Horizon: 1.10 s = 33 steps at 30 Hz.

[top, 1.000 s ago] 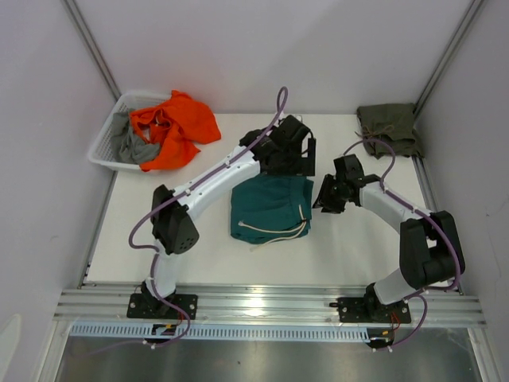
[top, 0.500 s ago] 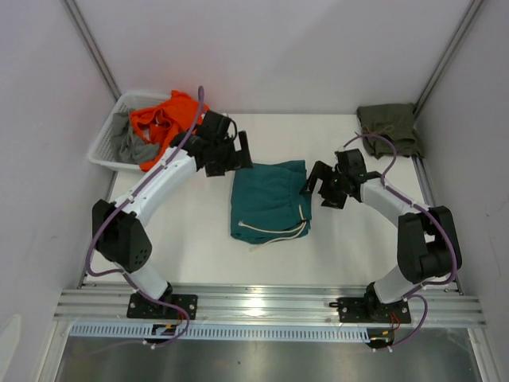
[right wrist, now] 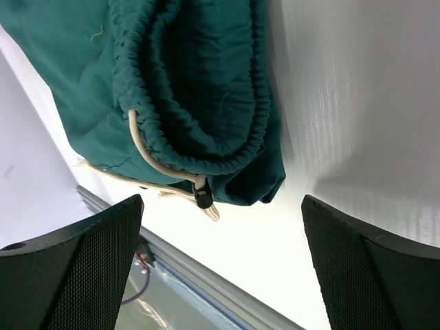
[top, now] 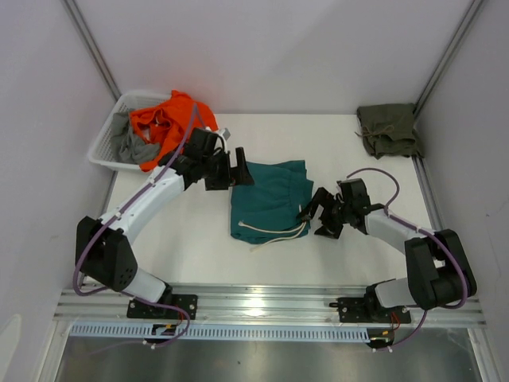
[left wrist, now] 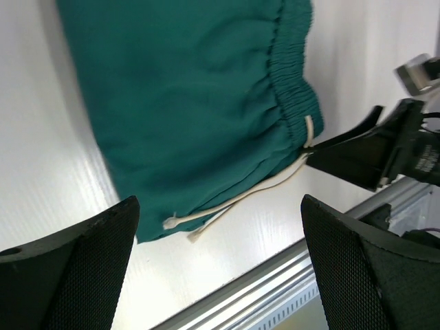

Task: Fold and stack the shorts
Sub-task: Fold the shorts

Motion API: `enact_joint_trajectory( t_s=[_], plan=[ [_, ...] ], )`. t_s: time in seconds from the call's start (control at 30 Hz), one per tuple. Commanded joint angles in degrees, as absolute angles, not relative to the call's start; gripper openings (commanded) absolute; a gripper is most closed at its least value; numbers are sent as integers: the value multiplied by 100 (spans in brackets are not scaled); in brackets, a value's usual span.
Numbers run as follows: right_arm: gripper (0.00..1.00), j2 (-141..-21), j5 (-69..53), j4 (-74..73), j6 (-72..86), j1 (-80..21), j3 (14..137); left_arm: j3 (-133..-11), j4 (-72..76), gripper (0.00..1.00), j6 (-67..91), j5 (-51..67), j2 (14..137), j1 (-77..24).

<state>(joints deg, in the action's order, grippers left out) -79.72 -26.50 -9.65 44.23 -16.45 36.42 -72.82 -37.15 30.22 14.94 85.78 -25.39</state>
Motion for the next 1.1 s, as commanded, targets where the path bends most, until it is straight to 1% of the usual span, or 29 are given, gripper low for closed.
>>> enact_joint_trajectory(
  t_s=[0.0, 0.27, 0.4, 0.57, 0.7, 0.9, 1.03, 1.07],
  plan=[
    [99, -7778, -2874, -89, 4904, -1679, 3419, -7321, -3156, 99, 2857, 2030, 8385, -2575],
    [99, -8384, -2927, 1019, 5475, -1731, 3208, -7839, -3164, 99, 2892, 2171, 8937, -2724],
    [99, -8560, -2620, 1116, 5370, -1775, 3252, -8130, -3042, 99, 3005, 2162, 9403, -2883],
    [99, -9008, -2680, 1257, 5142, -1468, 3322, -8200, -2471, 99, 3523, 2399, 9825, -3137],
    [100, -8921, -2523, 802, 4634, -1310, 3515, -8393, -2286, 99, 3700, 2260, 10159, -3418],
    [100, -8631, -2461, 300, 4166, -1160, 3911, -8701, -2171, 99, 3876, 2092, 10599, -3480],
    [100, -8762, -2452, 114, 3807, -1055, 4209, -8552, -2005, 99, 4016, 2074, 10696, -3480],
    [100, -8780, -2487, 140, 3771, -959, 4288, -8326, -1926, 99, 4043, 2083, 10679, -3480]
  ],
)
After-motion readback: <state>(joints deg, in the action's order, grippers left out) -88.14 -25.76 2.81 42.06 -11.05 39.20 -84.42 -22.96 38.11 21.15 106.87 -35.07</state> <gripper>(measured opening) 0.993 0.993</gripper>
